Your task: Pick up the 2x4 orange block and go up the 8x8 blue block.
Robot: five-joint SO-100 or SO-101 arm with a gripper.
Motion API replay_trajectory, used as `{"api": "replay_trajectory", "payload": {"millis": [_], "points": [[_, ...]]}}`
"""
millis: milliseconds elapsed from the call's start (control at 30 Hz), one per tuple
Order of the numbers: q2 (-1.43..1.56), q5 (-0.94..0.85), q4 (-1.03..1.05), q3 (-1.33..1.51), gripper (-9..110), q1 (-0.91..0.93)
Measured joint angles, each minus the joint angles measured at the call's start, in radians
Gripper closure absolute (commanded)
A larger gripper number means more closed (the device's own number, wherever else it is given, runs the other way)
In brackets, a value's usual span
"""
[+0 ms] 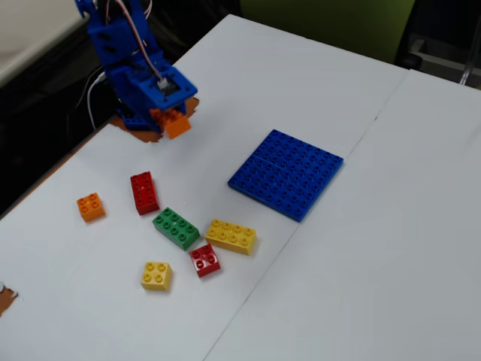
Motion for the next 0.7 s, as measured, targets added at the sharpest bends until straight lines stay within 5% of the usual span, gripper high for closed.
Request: {"api": "replay_trajectory", "payload": {"millis": [367, 700], "points": [[-0.040, 0.440, -0.040, -0.284, 98, -0.353], [-0.347, 0.325, -0.089, -0.482, 98, -0.449]]}}
